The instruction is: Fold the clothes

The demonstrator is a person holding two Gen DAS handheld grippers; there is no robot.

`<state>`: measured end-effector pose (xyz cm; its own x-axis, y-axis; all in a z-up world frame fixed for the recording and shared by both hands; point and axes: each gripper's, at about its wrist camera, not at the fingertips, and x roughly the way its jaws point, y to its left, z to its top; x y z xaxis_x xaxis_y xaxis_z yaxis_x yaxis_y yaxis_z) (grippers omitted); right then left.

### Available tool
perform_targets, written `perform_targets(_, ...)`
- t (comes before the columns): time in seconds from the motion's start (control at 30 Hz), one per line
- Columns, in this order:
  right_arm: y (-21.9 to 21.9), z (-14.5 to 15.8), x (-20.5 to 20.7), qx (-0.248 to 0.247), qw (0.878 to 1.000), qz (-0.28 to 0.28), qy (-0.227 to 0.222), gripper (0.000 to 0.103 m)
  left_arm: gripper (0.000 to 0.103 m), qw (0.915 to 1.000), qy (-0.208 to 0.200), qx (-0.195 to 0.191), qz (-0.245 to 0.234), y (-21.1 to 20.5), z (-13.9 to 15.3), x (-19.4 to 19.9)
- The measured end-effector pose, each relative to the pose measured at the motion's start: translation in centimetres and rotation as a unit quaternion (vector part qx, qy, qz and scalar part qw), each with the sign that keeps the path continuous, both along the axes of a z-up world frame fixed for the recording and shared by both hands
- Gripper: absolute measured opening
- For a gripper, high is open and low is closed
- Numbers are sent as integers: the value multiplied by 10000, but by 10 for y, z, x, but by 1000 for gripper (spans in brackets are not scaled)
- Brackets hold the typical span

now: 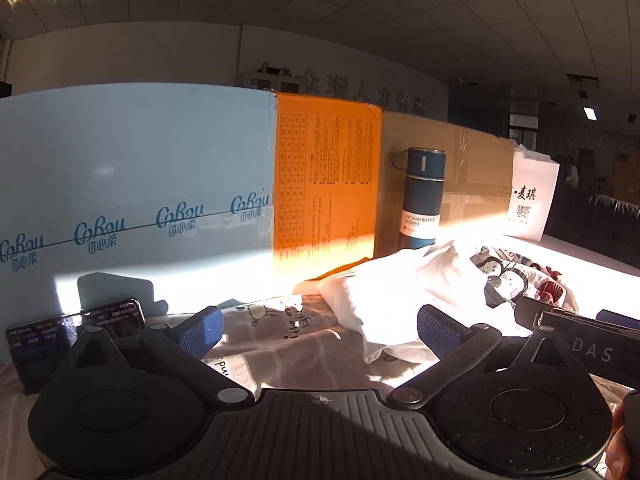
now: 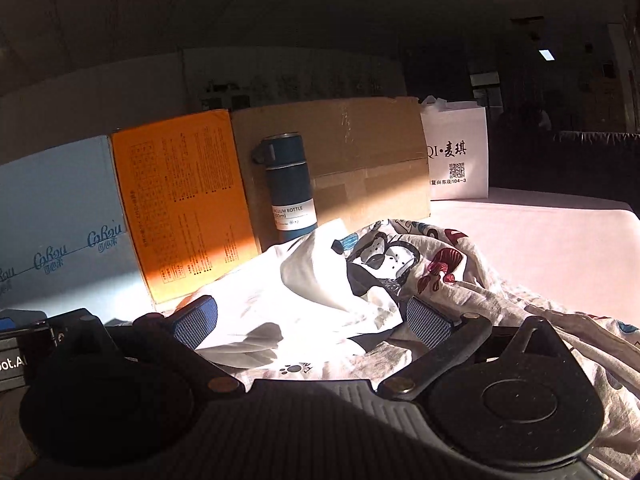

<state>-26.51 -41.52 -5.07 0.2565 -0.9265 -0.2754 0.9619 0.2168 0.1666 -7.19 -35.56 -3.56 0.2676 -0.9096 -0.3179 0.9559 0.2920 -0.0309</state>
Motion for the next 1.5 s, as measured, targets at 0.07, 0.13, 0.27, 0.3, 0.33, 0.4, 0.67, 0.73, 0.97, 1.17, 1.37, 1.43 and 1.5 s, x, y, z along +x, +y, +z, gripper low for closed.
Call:
perform_targets(0.07, -4, -7, -3, 21, 10000, -21, -6, 102, 103, 9999, -50, 9, 88, -2, -4, -1)
perform_targets(0.13, -9, -13, -6, 75, 10000, -20, 11, 102, 103, 9999, -110, 51, 94, -4, -8, -2)
perform_targets(0.27, -8, -17, -7, 47, 9999, -27, 114, 102, 103, 9996, -245, 121, 41, -7, -14, -7)
perform_targets(0.3, -7, -17, -7, 15, 9999, -10, 129, 102, 103, 9995, -277, 133, 27, -7, -15, -9)
perform_targets(0.33, -6, -17, -7, -14, 9999, 6, 136, 102, 103, 9995, -295, 135, 25, -7, -15, -9)
perform_targets(0.4, -4, -17, -6, -62, 9999, 30, 136, 102, 103, 9994, -308, 127, 24, -7, -16, -10)
perform_targets(0.67, -4, -19, -4, -54, 9998, 27, 163, 102, 103, 9996, -283, 14, -32, -2, -11, -10)
perform_targets(0.73, -4, -19, -4, -46, 9998, 25, 172, 102, 103, 9996, -286, -7, -48, -1, -11, -10)
perform_targets(0.97, -5, -20, -3, -11, 9998, 84, 160, 102, 103, 9994, -323, -16, -145, -1, -11, -13)
perform_targets(1.17, -6, -21, -2, 27, 9997, 126, 185, 102, 103, 9992, -361, -40, -149, 0, -10, -14)
perform_targets(1.37, -7, -22, -1, 69, 9997, 128, 194, 102, 103, 9991, -387, -97, -171, 2, -8, -16)
perform_targets(1.43, -7, -23, -1, 75, 9997, 129, 201, 102, 103, 9990, -388, -109, -177, 2, -7, -16)
perform_targets(1.5, -8, -23, -1, 86, 9997, 131, 210, 102, 103, 9990, -382, -115, -184, 2, -7, -16)
